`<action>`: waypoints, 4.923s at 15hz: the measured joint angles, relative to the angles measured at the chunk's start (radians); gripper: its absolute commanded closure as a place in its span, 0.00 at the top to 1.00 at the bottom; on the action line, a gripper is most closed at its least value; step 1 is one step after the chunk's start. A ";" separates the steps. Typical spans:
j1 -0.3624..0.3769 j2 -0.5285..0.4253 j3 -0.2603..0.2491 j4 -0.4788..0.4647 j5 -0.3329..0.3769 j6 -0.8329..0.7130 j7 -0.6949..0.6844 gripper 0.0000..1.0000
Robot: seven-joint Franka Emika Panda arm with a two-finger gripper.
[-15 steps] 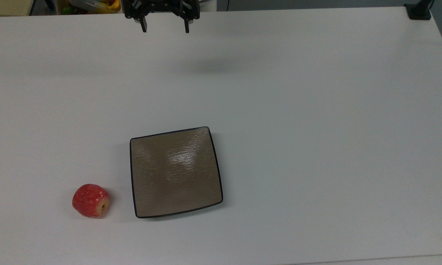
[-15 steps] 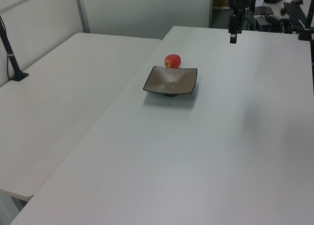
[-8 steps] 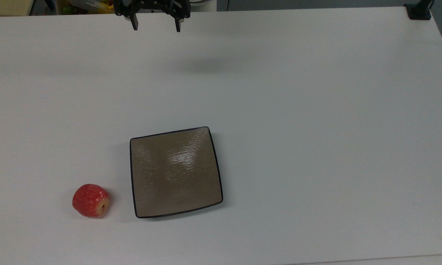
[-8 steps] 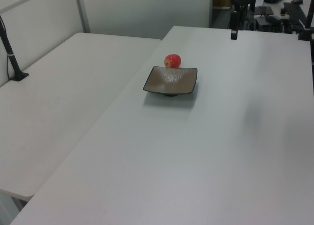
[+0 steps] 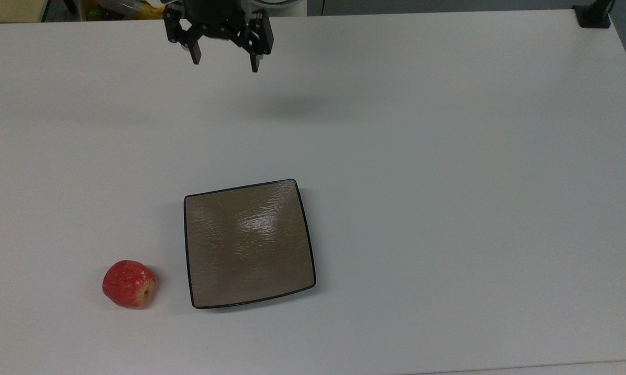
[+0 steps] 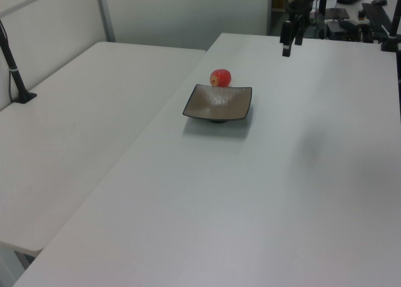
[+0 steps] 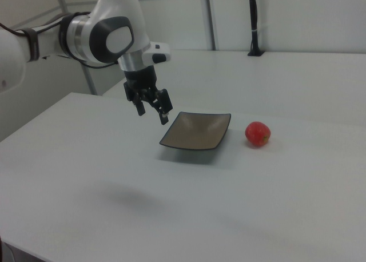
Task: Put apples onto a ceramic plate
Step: 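Move the open gripper down over the dark square plate, then move the gripper past the plate rim toward the red apple, then lower the gripper around the red apple and close it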
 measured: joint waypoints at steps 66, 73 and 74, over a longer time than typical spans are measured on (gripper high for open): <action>-0.120 0.710 -0.051 0.472 -0.163 0.743 0.350 1.00; -0.117 0.727 -0.050 0.492 -0.165 0.781 0.326 1.00; -0.117 0.729 -0.050 0.492 -0.165 0.781 0.323 1.00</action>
